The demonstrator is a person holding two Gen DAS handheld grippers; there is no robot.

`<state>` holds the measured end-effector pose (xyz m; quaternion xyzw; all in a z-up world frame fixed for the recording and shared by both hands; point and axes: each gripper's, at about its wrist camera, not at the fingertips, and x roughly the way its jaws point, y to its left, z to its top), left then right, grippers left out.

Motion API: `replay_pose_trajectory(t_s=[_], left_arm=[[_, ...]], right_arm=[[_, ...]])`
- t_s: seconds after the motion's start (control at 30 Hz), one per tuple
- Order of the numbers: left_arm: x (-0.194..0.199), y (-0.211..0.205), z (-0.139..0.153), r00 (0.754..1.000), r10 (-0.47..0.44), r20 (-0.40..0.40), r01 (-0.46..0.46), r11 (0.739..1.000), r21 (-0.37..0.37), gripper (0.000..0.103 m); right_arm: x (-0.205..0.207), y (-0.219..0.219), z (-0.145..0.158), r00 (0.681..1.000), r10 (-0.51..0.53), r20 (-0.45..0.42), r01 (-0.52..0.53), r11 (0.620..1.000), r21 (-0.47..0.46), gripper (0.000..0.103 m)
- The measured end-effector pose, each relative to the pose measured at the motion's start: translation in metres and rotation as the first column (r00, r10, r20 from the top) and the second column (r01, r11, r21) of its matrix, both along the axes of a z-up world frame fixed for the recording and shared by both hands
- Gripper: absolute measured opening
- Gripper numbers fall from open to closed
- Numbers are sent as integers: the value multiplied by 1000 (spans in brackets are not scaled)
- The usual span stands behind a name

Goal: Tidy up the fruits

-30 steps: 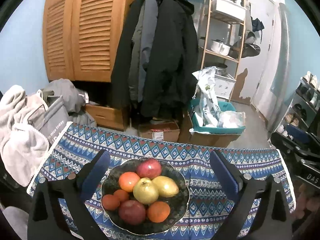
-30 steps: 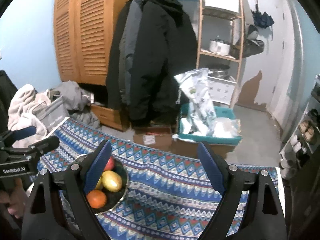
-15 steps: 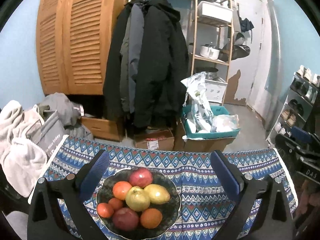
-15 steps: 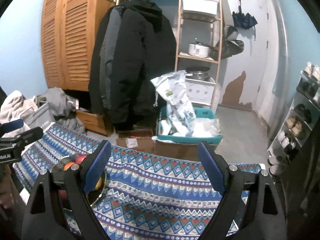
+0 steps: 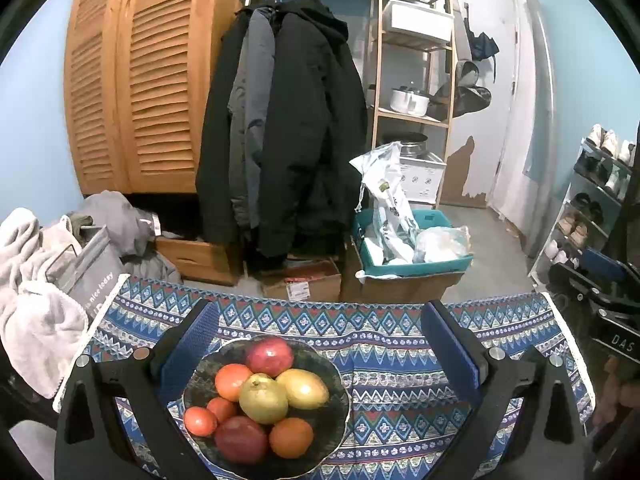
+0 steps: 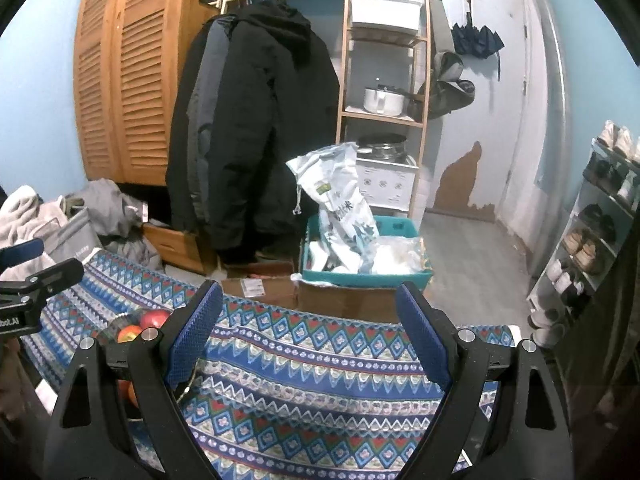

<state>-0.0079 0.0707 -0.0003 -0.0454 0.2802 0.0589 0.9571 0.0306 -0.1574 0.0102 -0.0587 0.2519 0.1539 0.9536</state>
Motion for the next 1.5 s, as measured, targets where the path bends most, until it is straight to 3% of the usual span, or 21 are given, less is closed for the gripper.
replay_pose_trajectory(t_s=[1.5], left_arm=[[-3, -6, 4, 1000, 27, -2, -27, 999, 25, 102]], right_arm=[[1, -5, -1, 1000, 2, -2, -2, 1000, -10, 87]])
